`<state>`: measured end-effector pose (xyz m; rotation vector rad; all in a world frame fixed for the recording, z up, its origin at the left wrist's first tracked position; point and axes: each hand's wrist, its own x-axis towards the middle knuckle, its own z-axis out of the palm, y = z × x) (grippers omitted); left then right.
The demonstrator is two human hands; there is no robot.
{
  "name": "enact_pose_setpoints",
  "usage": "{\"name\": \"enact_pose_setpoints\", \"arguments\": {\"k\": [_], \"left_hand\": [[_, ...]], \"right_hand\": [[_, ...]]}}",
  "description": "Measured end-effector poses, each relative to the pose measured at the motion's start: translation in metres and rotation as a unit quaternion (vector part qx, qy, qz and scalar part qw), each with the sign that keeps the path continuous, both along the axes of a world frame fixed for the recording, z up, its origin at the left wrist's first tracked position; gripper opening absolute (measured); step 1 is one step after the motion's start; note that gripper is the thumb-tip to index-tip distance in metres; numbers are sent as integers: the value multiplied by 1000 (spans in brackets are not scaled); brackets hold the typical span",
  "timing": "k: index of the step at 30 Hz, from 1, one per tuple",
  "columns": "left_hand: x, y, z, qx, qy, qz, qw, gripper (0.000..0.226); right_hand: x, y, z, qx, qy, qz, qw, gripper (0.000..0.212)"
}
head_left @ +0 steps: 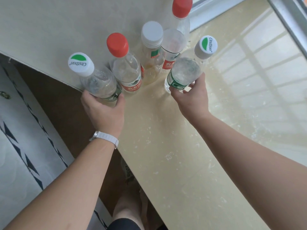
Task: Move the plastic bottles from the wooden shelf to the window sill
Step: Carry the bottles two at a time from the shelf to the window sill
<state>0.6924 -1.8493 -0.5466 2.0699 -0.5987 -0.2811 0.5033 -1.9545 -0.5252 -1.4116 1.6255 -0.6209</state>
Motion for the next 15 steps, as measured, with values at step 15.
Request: {"name": "enact_pose_setpoints", "arguments": {"k": [15], "left_hand": [[-3, 27, 7, 22, 68, -25, 997, 82]], "right_hand": [[-11, 11, 6, 40, 55, 33, 997, 73]]}}
